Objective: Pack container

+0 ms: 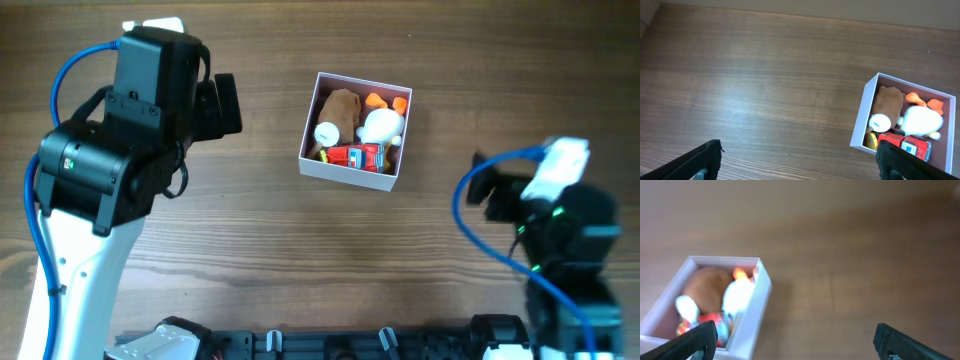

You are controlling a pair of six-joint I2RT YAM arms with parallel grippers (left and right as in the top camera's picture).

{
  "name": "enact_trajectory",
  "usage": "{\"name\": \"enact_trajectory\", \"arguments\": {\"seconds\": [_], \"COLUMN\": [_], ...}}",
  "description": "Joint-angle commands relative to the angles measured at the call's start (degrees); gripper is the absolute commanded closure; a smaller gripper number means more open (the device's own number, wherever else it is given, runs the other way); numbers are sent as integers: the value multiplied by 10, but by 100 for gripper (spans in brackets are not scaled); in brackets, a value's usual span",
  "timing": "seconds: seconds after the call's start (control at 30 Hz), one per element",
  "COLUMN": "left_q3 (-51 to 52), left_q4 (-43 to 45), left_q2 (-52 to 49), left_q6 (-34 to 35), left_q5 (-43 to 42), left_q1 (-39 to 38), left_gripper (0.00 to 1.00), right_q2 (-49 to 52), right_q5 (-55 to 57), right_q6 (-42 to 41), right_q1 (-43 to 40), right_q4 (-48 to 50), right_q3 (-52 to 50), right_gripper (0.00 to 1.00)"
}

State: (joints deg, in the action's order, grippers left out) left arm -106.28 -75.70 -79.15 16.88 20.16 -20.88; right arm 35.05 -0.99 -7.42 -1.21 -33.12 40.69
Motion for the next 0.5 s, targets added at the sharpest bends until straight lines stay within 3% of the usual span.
{"name": "enact_trajectory", "arguments": {"seconds": [0.0, 0.2, 0.47], "left_q3": [1, 1, 1], "left_q4": [0, 0, 0], "left_q2": [4, 4, 4], "left_q6": [7, 7, 7], "left_q5": [7, 7, 7], "left_q1": [3, 3, 3], "left_gripper": [0, 0, 0], "right_q2": [-85, -196, -319], "right_q5": [9, 9, 9], "right_q6": [-10, -52, -61], "right_q1": [0, 0, 0], "right_q4": [32, 63, 62], "right_q3": [-133, -259, -324], "right_gripper": [0, 0, 0]}}
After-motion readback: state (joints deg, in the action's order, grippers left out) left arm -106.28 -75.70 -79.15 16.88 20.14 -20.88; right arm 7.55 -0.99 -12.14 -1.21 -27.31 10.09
